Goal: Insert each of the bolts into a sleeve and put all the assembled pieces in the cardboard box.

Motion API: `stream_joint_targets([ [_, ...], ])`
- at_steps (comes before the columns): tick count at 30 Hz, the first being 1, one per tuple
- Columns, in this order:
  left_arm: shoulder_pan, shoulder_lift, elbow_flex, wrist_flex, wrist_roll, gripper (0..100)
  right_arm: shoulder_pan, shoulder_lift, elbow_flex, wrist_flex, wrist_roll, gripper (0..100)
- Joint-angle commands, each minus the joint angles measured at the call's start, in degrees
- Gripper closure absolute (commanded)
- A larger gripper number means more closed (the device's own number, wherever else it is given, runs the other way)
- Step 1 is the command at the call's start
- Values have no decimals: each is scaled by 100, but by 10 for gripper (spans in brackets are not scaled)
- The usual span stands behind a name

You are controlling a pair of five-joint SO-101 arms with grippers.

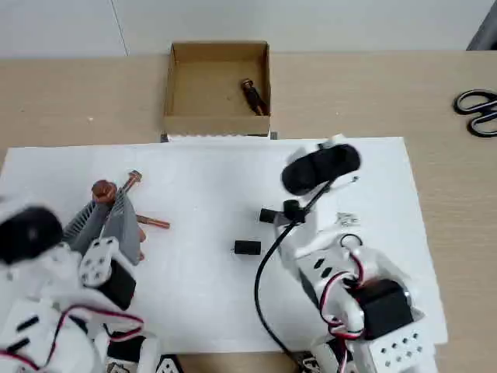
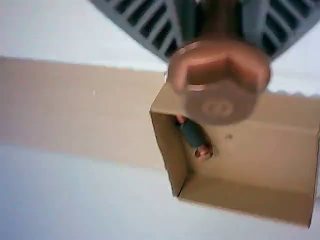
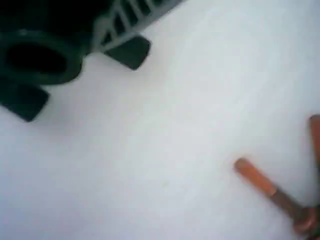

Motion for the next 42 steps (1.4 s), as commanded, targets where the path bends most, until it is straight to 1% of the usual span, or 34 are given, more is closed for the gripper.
stream_joint_targets([
  [1, 53, -721, 620, -378, -44, 994, -418, -57, -26, -251, 18, 994],
  [2, 105, -888, 804, -378, -44, 994, -541, -57, -26, -330, 18, 994],
  [5, 580, -1380, 1305, -378, 9, 994, -954, -66, -26, -567, 35, 994],
  [8, 949, -1855, 1719, -431, 334, 994, -1314, -66, -26, -760, 44, 994],
  [14, 1081, -1846, 1895, -466, 862, 994, -1736, -75, -18, -787, 53, 993],
  [17, 1081, -1846, 1930, -457, 1002, 994, -2097, -470, -18, -778, 62, 994],
  [19, 1231, -1846, 1921, -457, 1090, 994, -2299, -787, 62, -611, 62, 994],
  [23, 1618, -1837, 1912, -457, 1468, 994, -2299, -1420, 536, -242, 62, 994],
  [27, 1670, -1837, 1912, -466, 1495, 994, -2299, -2053, 1055, -198, 114, 994],
  [32, 1679, -1829, 1912, -466, 1495, 994, -2308, -2835, 1653, -233, 457, 994],
  [35, 1679, -1829, 1930, -677, 1495, 994, -2334, -3266, 2075, -242, 642, 994],
  [37, 1732, -1829, 1991, -905, 1495, 994, -2334, -3574, 2286, -374, 686, 994],
  [42, 2259, -1829, 2431, -1319, 1486, 994, -2431, -3741, 2778, -963, 1125, 994],
])
